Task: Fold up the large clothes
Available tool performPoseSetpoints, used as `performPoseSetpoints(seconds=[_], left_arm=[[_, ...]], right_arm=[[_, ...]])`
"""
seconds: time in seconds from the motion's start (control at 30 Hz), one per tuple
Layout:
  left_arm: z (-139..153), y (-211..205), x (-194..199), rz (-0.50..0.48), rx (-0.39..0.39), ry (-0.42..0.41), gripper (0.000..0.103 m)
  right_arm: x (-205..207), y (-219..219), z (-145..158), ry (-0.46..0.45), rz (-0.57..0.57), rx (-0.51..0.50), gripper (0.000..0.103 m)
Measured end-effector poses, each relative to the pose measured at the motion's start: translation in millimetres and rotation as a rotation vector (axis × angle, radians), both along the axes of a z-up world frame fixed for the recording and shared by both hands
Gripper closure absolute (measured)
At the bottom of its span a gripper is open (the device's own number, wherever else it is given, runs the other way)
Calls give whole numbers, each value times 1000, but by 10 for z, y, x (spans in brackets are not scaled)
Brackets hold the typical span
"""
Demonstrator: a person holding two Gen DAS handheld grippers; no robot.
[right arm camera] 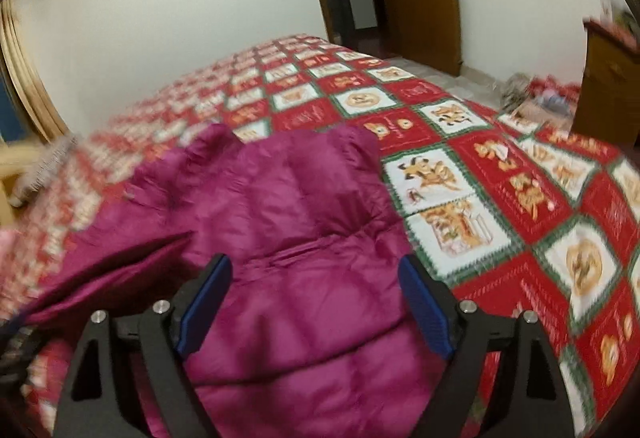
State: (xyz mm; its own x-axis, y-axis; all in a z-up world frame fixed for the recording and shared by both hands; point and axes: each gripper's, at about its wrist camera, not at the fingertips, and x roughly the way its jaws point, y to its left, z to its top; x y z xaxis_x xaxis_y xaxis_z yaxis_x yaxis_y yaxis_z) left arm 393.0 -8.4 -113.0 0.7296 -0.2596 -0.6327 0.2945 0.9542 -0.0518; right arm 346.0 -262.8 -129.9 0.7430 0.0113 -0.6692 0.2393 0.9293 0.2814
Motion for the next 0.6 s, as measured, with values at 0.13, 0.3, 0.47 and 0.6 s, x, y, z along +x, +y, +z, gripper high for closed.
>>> performPoseSetpoints(seconds=[0.13, 0.3, 0.47, 0.6], left_arm=[[-77, 113, -117, 25, 35, 4, 21], [-119, 238, -335, -12, 120, -34, 21], [-72, 565, -279, 43, 66, -31, 21], [-53, 789, -94, 158, 73, -29, 21]], right_arm=[[67, 151, -55, 24, 95, 163, 15], [204, 312, -267, 70, 117, 276, 15], [156, 229, -237, 66, 76, 322, 15], [-1, 94, -16, -24, -24, 304, 14]])
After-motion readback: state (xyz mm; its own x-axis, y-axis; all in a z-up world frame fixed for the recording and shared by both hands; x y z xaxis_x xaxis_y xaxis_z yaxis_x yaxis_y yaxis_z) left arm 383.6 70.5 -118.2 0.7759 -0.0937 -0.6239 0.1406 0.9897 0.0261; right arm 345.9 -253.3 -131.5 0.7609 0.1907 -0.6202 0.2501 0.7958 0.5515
